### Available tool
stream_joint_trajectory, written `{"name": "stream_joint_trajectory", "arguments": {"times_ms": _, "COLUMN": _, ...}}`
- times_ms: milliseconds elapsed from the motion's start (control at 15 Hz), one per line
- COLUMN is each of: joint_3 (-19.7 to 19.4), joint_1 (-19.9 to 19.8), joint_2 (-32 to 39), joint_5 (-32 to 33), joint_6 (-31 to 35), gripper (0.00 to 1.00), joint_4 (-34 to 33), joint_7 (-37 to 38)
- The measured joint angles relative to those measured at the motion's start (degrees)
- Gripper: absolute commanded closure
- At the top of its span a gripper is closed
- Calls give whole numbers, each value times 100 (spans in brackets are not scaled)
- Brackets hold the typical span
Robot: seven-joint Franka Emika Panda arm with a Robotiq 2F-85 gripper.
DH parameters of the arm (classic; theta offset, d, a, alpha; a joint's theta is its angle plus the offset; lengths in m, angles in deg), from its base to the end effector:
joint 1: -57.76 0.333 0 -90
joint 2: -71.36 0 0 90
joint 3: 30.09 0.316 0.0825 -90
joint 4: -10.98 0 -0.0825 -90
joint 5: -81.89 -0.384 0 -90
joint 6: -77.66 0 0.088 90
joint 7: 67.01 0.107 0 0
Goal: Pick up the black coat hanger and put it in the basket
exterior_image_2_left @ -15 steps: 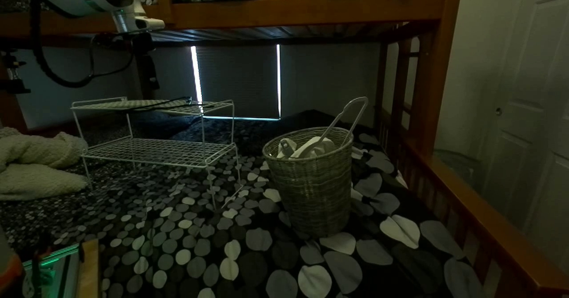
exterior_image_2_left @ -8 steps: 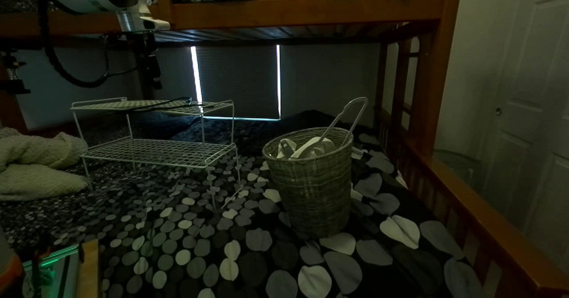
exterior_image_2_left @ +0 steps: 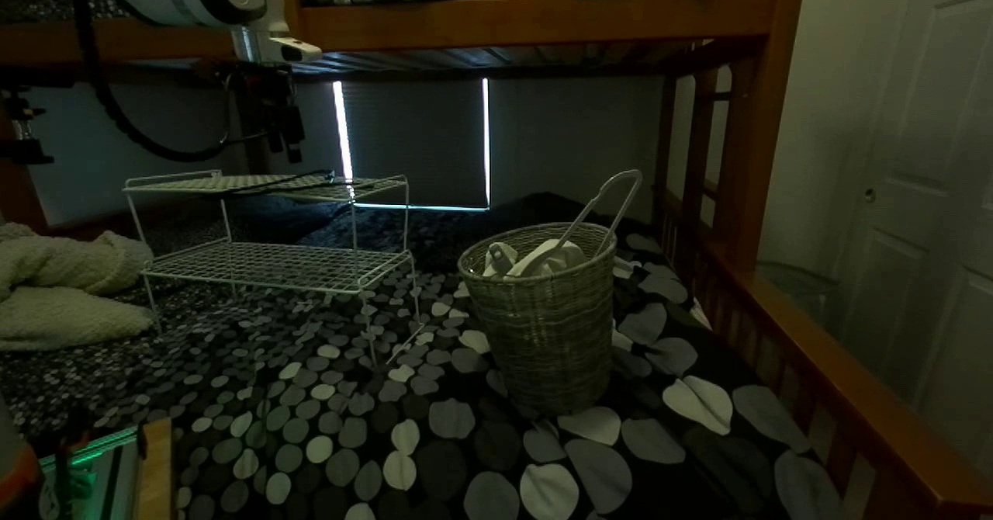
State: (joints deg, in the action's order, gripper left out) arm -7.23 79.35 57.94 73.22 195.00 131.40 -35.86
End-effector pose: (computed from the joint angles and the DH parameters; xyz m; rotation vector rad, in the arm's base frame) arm 0.3481 0.3706 0.5267 -2.9872 -0.2563 -0.1508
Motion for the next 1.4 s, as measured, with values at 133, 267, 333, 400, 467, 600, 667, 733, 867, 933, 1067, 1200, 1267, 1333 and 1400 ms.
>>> {"name": "stream_joint_trajectory", "arguments": {"times_ms": 133, "joint_3": 2, "joint_1": -87, "joint_2": 2, "joint_5": 17, "joint_6": 0, "gripper": 1, "joint_4": 119, "joint_7": 70}}
{"name": "stream_joint_trajectory", "arguments": {"times_ms": 267, "joint_3": 1, "joint_1": -173, "joint_2": 12, "joint_5": 33, "joint_6": 1, "gripper": 10, "joint_4": 215, "joint_7": 124}}
{"name": "stream_joint_trajectory", "arguments": {"times_ms": 333, "joint_3": -8, "joint_1": -212, "joint_2": 14, "joint_5": 31, "joint_6": 31, "gripper": 17, "joint_4": 261, "joint_7": 108}}
{"name": "stream_joint_trajectory", "arguments": {"times_ms": 400, "joint_3": -29, "joint_1": -239, "joint_2": 16, "joint_5": 24, "joint_6": 79, "gripper": 19, "joint_4": 308, "joint_7": 65}}
{"name": "stream_joint_trajectory", "arguments": {"times_ms": 467, "joint_3": -53, "joint_1": -259, "joint_2": 18, "joint_5": 14, "joint_6": 130, "gripper": 17, "joint_4": 342, "joint_7": 8}}
{"name": "stream_joint_trajectory", "arguments": {"times_ms": 600, "joint_3": -82, "joint_1": -294, "joint_2": 32, "joint_5": 13, "joint_6": 244, "gripper": 19, "joint_4": 371, "joint_7": -118}}
{"name": "stream_joint_trajectory", "arguments": {"times_ms": 667, "joint_3": -82, "joint_1": -302, "joint_2": 46, "joint_5": 15, "joint_6": 290, "gripper": 22, "joint_4": 372, "joint_7": -154}}
{"name": "stream_joint_trajectory", "arguments": {"times_ms": 733, "joint_3": -79, "joint_1": -302, "joint_2": 65, "joint_5": 15, "joint_6": 325, "gripper": 25, "joint_4": 371, "joint_7": -197}}
{"name": "stream_joint_trajectory", "arguments": {"times_ms": 867, "joint_3": -54, "joint_1": -301, "joint_2": 138, "joint_5": 23, "joint_6": 382, "gripper": 31, "joint_4": 345, "joint_7": -254}}
{"name": "stream_joint_trajectory", "arguments": {"times_ms": 933, "joint_3": -40, "joint_1": -300, "joint_2": 195, "joint_5": 25, "joint_6": 400, "gripper": 35, "joint_4": 320, "joint_7": -268}}
{"name": "stream_joint_trajectory", "arguments": {"times_ms": 1067, "joint_3": -12, "joint_1": -300, "joint_2": 342, "joint_5": 51, "joint_6": 409, "gripper": 38, "joint_4": 248, "joint_7": -281}}
{"name": "stream_joint_trajectory", "arguments": {"times_ms": 1200, "joint_3": 17, "joint_1": -299, "joint_2": 507, "joint_5": 153, "joint_6": 398, "gripper": 42, "joint_4": 124, "joint_7": -271}}
{"name": "stream_joint_trajectory", "arguments": {"times_ms": 1267, "joint_3": 34, "joint_1": -299, "joint_2": 598, "joint_5": 235, "joint_6": 377, "gripper": 43, "joint_4": 36, "joint_7": -252}}
{"name": "stream_joint_trajectory", "arguments": {"times_ms": 1333, "joint_3": 49, "joint_1": -296, "joint_2": 693, "joint_5": 339, "joint_6": 309, "gripper": 46, "joint_4": -73, "joint_7": -210}}
{"name": "stream_joint_trajectory", "arguments": {"times_ms": 1400, "joint_3": 69, "joint_1": -292, "joint_2": 793, "joint_5": 454, "joint_6": 189, "gripper": 48, "joint_4": -199, "joint_7": -146}}
